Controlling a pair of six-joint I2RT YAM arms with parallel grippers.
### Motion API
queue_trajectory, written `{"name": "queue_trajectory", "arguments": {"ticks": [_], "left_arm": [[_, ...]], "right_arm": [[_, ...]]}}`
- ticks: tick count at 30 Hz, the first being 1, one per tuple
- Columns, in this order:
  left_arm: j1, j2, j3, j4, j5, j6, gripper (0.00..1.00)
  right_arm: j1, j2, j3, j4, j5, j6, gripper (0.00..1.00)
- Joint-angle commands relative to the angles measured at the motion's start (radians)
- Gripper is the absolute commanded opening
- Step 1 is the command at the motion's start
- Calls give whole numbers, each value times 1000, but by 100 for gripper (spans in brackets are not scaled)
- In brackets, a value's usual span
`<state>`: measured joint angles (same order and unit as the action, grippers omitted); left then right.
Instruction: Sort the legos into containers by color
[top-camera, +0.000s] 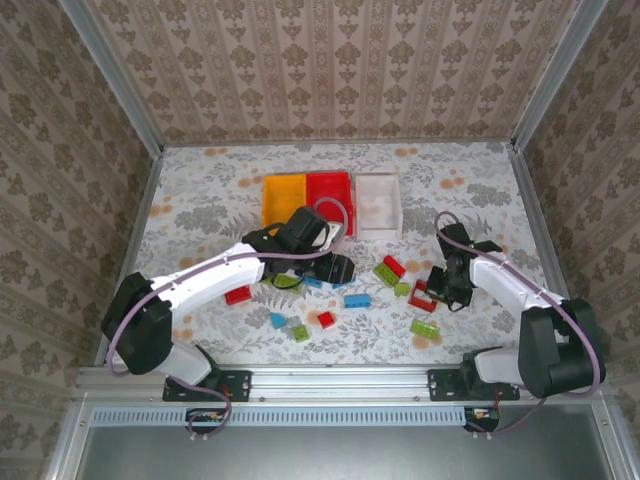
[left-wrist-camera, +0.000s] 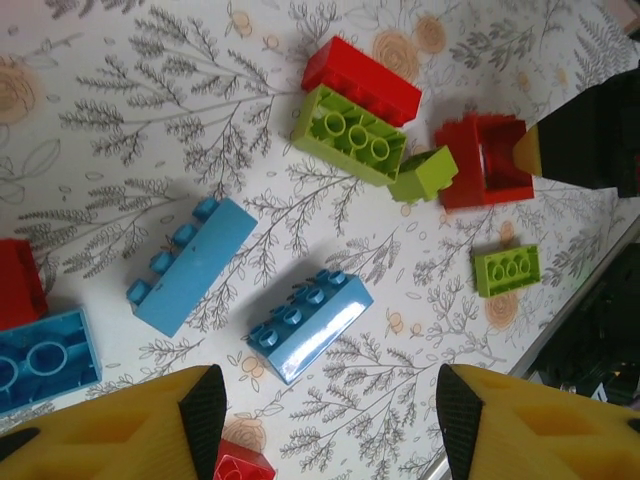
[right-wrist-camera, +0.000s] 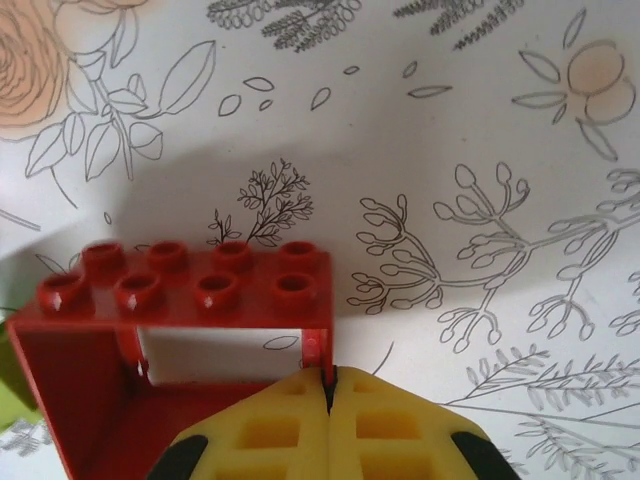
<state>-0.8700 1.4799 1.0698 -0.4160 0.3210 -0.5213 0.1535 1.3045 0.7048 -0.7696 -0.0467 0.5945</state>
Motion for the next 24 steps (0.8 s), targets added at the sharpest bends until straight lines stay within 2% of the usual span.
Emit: {"name": "queue_trajectory", "arguments": {"ticks": [1, 5, 9, 10, 14, 19, 24], "left_arm": [[-6, -34, 61, -10, -51, -8, 60], [2, -70, 126, -81, -168, -9, 60], [35, -104, 162, -126, -255, -30, 60], [49, -109, 170, -137, -269, -39, 60], [99, -135, 199, -147, -281, -61, 60], [111, -126, 252, -142, -282, -67, 60], [106, -126, 250, -130, -283, -83, 60]], "right_arm": [[21, -66, 74, -56, 98, -20, 0], [79, -79, 265, -71, 161, -59, 0], [163, 74, 474, -54, 181, -87, 0], [178, 152, 532, -41, 175, -85, 0], [205, 395, 776, -65, 187, -102, 0], [209, 654, 1031, -137, 244, -134, 0], [200, 800, 1175, -188, 277, -153, 0]]}}
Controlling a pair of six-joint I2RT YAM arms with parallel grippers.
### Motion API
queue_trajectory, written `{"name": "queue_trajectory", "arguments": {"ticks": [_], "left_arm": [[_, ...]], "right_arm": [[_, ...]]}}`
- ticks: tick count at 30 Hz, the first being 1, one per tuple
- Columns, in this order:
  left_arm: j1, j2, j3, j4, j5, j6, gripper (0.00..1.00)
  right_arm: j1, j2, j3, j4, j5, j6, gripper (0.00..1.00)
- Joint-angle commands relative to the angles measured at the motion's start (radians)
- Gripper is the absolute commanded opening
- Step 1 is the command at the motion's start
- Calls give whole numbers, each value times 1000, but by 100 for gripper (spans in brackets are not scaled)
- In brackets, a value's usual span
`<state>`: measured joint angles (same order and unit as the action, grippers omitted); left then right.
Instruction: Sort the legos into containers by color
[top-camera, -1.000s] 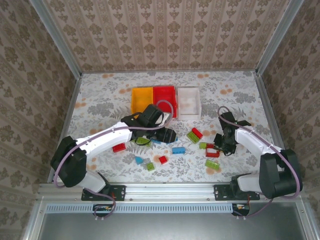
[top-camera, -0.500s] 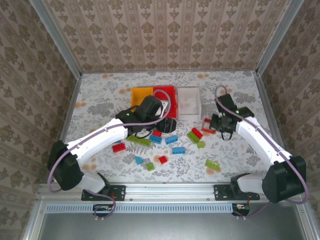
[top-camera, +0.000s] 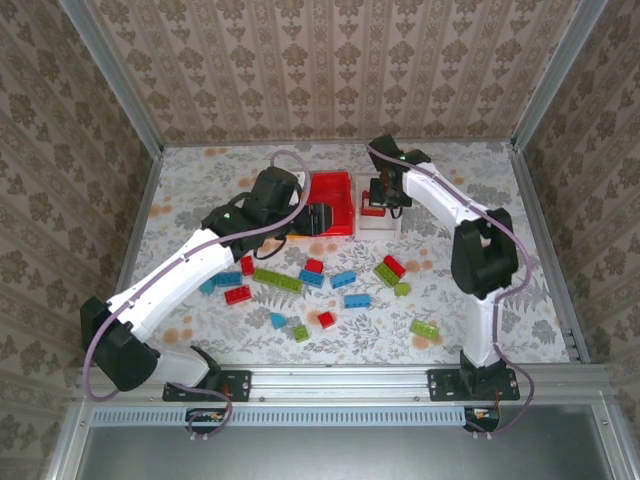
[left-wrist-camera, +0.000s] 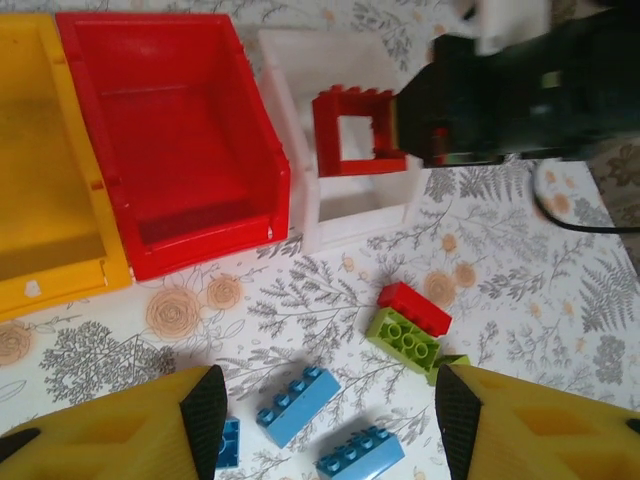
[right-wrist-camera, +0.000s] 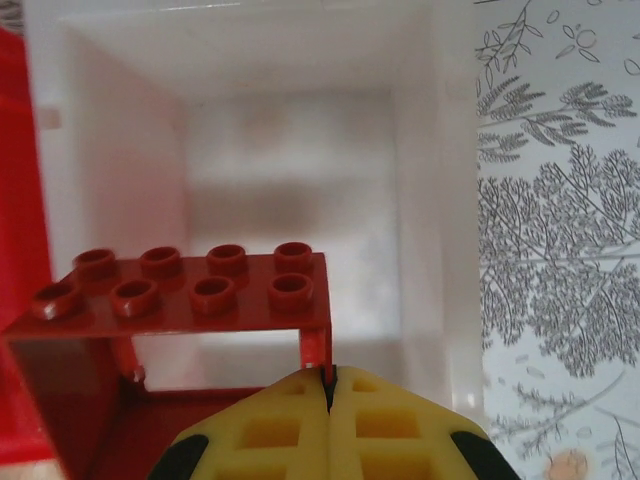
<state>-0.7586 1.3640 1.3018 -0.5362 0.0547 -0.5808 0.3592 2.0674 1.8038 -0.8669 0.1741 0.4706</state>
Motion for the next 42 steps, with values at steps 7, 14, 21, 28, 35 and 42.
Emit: {"name": "queue_trajectory", "arguments": {"ticks": [7, 14, 21, 28, 35, 42], "left_arm": [[-8, -23, 10, -26, -25, -18, 60], [-8, -33, 13, -52, -66, -30, 60], [14, -101, -2, -182, -226, -81, 60], [199, -192, -88, -402, -308, -252, 62], [587, -217, -272, -468, -152, -309, 66], [809, -133, -413, -394, -51, -211, 70]], "right_arm": [[-30, 174, 249, -154, 64, -48, 0], [-48, 253, 318, -167, 28, -62, 2], [-44, 214, 342, -152, -21, -69, 32], [7, 26, 266, -99, -64, -71, 42], [186, -289, -164, 292, -406, -181, 58], [359, -330, -339, 393, -652, -193, 65]]}}
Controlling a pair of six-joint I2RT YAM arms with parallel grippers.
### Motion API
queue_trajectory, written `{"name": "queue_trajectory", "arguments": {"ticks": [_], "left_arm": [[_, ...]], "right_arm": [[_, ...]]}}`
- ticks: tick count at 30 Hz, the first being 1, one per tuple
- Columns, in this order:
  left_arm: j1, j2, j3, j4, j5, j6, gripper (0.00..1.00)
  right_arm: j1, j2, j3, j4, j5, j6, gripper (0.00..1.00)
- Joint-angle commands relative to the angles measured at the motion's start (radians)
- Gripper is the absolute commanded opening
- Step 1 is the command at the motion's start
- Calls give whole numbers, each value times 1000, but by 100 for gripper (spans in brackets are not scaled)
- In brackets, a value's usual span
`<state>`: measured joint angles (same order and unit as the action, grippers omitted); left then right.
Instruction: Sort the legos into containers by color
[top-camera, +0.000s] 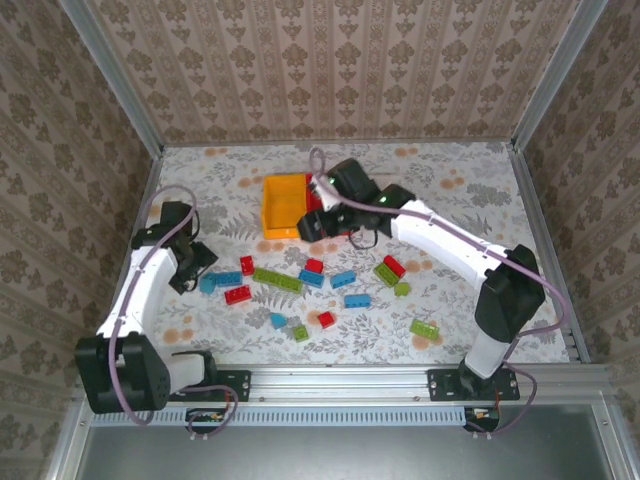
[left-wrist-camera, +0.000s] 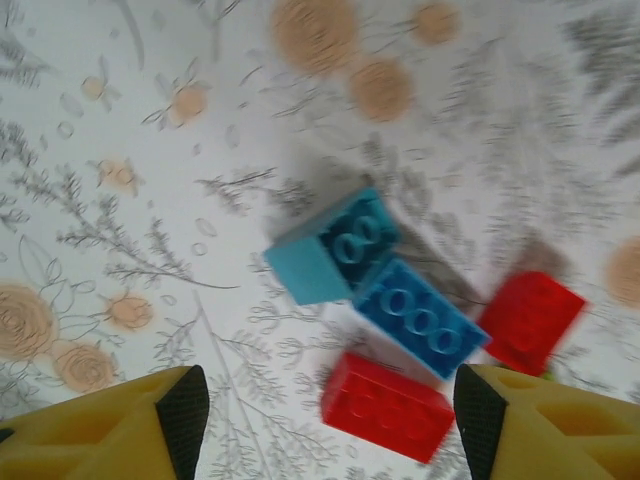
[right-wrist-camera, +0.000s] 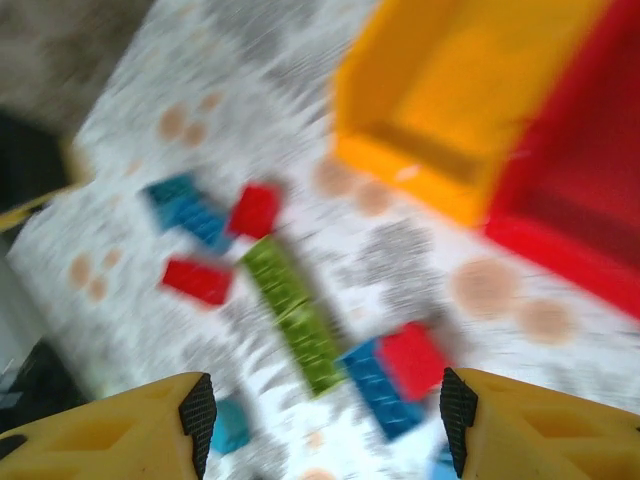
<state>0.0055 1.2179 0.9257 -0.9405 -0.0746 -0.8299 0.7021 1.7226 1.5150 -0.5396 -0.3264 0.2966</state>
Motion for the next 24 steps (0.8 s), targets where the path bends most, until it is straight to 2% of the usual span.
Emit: {"name": "queue_trajectory", "arguments": {"ticks": [1, 2, 7, 15, 24], "left_arm": [[72, 17, -62, 50, 113, 38, 71], [95, 19, -80, 75, 142, 27, 75], [141, 33, -131, 194, 210, -75, 80], [149, 175, -137, 289, 255, -151, 79], [148, 254, -161, 360, 262, -238, 78]], "right_arm": [[32, 18, -61, 73, -165, -13, 66], [45, 22, -67, 72, -173, -10, 66], [57, 50, -66, 67, -198, 2, 66], [57, 74, -45, 59, -226, 6, 67], [56, 75, -50, 55, -225, 10, 66]]}}
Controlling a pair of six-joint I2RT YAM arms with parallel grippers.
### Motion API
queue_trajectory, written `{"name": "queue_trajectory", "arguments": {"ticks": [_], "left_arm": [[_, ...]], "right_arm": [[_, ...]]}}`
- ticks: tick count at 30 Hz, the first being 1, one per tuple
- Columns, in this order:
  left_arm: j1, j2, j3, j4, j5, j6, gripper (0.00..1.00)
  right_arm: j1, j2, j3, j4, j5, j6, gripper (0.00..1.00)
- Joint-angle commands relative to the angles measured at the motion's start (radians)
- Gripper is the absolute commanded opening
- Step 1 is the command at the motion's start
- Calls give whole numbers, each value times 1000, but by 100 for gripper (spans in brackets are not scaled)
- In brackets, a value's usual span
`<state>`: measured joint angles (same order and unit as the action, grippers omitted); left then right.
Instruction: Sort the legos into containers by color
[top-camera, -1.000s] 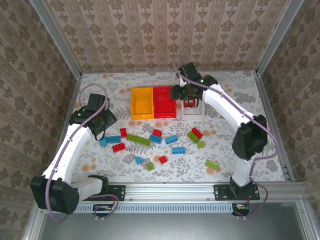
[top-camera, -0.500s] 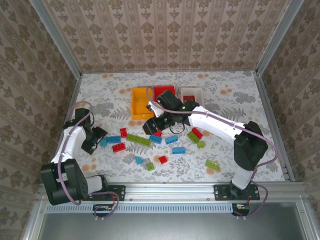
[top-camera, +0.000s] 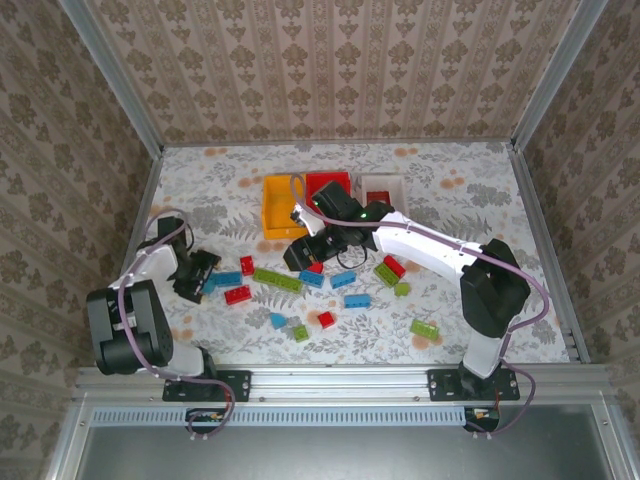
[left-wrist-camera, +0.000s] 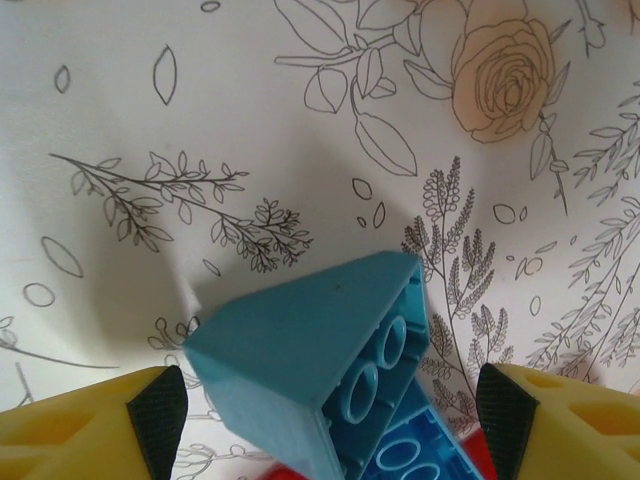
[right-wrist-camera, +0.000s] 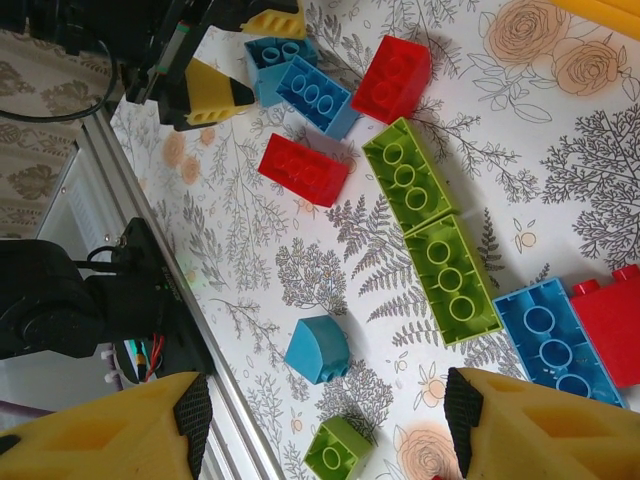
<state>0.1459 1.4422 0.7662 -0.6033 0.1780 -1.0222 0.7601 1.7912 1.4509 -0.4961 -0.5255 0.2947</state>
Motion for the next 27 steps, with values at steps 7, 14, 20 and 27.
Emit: {"name": "queue_trajectory", "arguments": {"ticks": [7, 14, 20, 27], "left_arm": [[9, 74, -6, 0, -31, -58, 69], [7, 105, -14, 37, -22, -55, 46], [2, -1, -12, 26, -57, -24, 34], [-21, -66, 33, -40, -72, 30, 32]], "right_arm": [[-1, 12, 13, 7, -17, 18, 65], [-2, 17, 17, 18, -29, 27, 65], [-1, 17, 22, 24, -30, 30, 64], [-1, 26, 32, 26, -34, 32, 64]]}}
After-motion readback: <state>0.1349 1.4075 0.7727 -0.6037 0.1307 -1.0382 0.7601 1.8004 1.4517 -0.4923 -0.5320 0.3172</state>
